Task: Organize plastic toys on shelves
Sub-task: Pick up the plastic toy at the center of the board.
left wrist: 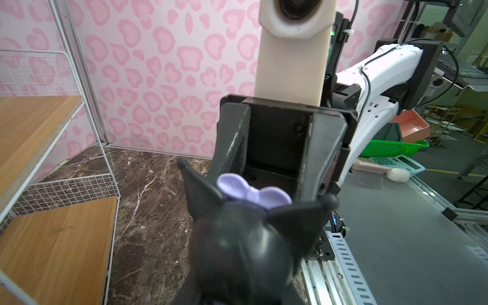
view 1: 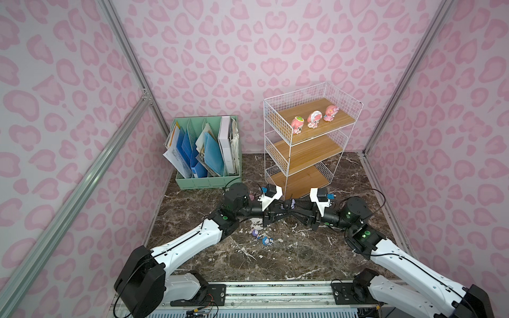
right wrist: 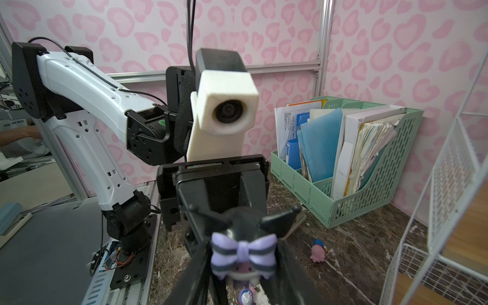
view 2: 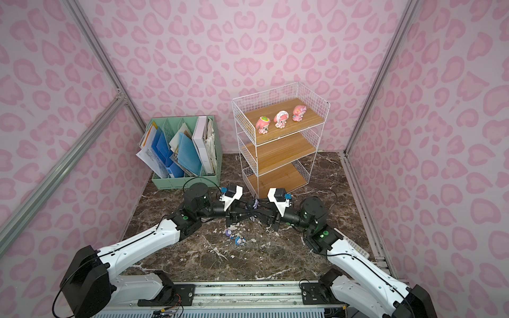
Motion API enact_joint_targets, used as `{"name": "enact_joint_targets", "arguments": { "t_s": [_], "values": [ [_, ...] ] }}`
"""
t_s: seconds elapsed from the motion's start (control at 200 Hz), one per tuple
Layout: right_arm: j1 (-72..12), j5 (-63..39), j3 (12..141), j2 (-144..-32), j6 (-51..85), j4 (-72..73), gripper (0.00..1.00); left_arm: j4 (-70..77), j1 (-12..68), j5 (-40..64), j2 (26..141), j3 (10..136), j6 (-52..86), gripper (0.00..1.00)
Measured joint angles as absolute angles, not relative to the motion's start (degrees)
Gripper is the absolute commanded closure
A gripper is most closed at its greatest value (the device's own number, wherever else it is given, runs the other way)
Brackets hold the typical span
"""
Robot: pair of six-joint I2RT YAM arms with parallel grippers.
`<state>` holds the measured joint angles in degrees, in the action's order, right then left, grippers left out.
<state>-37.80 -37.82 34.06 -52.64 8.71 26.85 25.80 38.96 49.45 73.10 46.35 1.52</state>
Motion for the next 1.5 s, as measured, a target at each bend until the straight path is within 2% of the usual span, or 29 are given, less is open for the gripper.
{"name": "enact_joint_targets", "arguments": {
  "t_s": [0.09, 0.225, 0.39, 0.645, 0.765, 0.945, 1.11, 1.185, 1.305, 1.5],
  "values": [
    [-37.78, -37.50, 34.06, -52.42, 8.71, 27.38, 0.42, 25.17, 38.96, 49.39, 73.32, 46.37, 1.54, 0.76],
    [-37.76, -36.69, 34.06, -51.64, 8.71, 27.49, 0.42, 24.25, 38.96, 49.41, 73.54, 46.37, 1.54, 0.78],
    [-37.76, -36.64, 34.06, -51.66, 8.73, 27.99, 0.53, 23.92, 38.96, 49.43, 73.58, 46.37, 1.56, 0.77],
    [-37.76, -36.86, 33.85, -52.84, 8.82, 28.58, 0.54, 23.99, 38.92, 49.21, 73.58, 46.39, 2.83, 0.76],
    [-37.76, -36.84, 33.41, -52.75, 8.99, 28.86, 0.64, 24.43, 38.96, 49.23, 73.65, 46.39, 3.07, 0.76],
    [-37.65, -36.88, 33.36, -52.25, 10.00, 29.02, 0.70, 24.80, 38.96, 49.84, 73.73, 46.39, 2.90, 0.74],
    [-37.69, -36.75, 33.36, -52.14, 9.78, 28.95, 0.71, 24.77, 39.16, 49.78, 73.73, 46.39, 2.85, 0.64],
    [-37.76, -36.62, 33.36, -52.03, 9.39, 28.47, 0.71, 24.69, 39.27, 49.76, 73.73, 46.39, 2.81, 0.53],
    [-37.63, -35.97, 33.43, -51.35, 8.69, 27.86, 0.73, 24.05, 39.29, 48.62, 73.71, 46.39, 2.74, 0.49],
    [-36.71, -34.87, 33.61, -50.65, 7.46, 26.35, 0.73, 23.22, 39.27, 46.81, 73.34, 46.24, 2.42, 0.37]
  ]
}}
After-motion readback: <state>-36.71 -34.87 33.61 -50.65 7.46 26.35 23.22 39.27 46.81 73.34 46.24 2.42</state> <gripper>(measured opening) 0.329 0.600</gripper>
